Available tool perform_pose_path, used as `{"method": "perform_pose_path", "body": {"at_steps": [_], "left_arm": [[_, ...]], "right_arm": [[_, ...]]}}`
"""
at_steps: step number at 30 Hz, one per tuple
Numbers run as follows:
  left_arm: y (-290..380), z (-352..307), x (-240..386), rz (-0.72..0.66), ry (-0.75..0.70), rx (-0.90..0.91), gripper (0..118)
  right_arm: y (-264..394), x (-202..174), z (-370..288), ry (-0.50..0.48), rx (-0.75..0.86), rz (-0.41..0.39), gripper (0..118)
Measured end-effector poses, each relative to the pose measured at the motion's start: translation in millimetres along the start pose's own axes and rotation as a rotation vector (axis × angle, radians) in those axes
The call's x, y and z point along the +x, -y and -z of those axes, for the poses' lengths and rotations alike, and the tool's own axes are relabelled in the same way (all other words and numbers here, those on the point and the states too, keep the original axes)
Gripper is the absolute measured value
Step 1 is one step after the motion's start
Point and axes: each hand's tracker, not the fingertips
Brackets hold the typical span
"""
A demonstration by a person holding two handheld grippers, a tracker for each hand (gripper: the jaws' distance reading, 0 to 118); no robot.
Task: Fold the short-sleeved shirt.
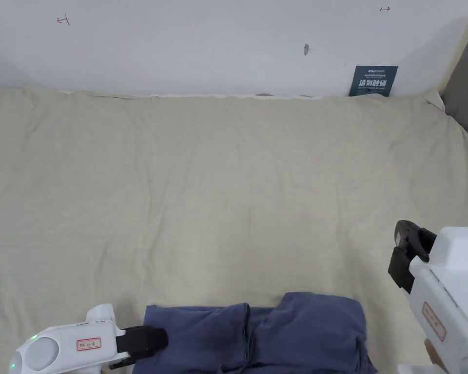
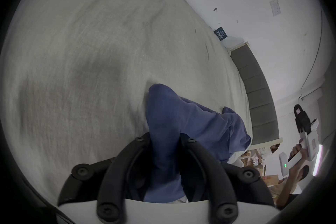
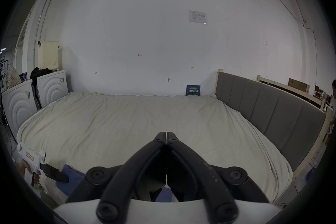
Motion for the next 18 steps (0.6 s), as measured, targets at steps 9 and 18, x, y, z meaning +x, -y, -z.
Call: {"method": "perform_pose_path", "body": {"at_steps": [9, 18], "left_arm": [[-0.3, -40.0, 22.3, 0.040, -0.066, 0.119, 12], [-1.2, -117.5, 52.9, 0.136, -0.276, 0.230, 12]], "right_arm": [[-2.9, -1.3, -1.1, -0.014, 0.010, 0.007, 2], [-7.4, -0.9, -7.7, -0.053, 0.044, 0.022, 2]]}}
